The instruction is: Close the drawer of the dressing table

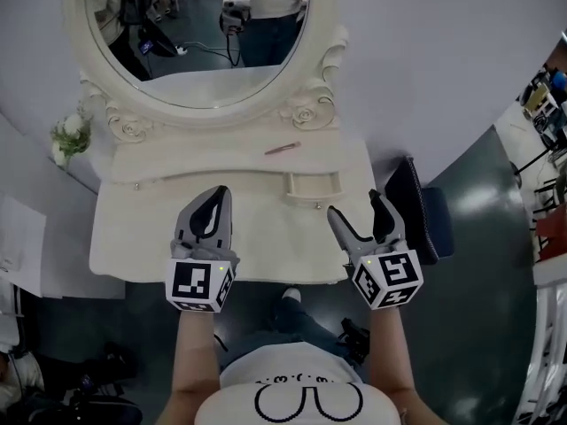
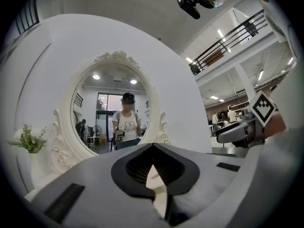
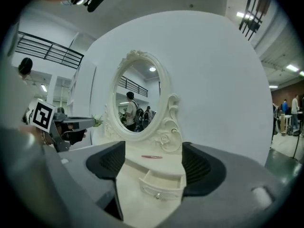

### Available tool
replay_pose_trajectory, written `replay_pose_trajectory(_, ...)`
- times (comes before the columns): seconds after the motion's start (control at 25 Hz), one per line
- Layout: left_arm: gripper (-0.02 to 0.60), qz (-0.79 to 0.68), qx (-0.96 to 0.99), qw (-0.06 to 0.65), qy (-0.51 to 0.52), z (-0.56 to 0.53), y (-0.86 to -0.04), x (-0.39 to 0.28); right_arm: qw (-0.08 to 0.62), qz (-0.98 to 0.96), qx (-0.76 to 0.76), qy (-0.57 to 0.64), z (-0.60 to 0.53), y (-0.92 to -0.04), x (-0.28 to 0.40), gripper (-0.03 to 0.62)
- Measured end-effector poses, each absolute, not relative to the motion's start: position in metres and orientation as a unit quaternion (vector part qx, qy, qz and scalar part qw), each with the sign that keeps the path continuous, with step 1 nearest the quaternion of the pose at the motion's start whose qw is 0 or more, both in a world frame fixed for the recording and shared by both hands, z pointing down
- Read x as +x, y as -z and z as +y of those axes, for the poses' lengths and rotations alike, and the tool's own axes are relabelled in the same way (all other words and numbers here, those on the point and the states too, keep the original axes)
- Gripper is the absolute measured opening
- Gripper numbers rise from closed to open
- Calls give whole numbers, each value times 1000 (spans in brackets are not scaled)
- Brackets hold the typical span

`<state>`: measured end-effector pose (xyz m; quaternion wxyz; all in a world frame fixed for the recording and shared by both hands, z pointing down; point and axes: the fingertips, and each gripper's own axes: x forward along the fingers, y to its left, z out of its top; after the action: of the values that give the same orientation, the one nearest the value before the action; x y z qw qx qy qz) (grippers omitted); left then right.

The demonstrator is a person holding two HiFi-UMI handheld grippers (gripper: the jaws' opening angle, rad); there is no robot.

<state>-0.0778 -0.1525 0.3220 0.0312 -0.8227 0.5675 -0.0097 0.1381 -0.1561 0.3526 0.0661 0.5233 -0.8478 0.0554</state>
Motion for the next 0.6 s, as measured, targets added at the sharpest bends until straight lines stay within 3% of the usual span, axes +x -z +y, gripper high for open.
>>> replay_pose_trajectory(0.36, -3, 580, -813, 4, 40, -201, -350, -58, 91, -846, 513, -115, -208, -399, 155, 343)
replay_pose_trajectory(0.6, -3, 565, -823, -2, 68, -213, -372, -53, 138, -832, 516, -153, -215, -445, 152, 268)
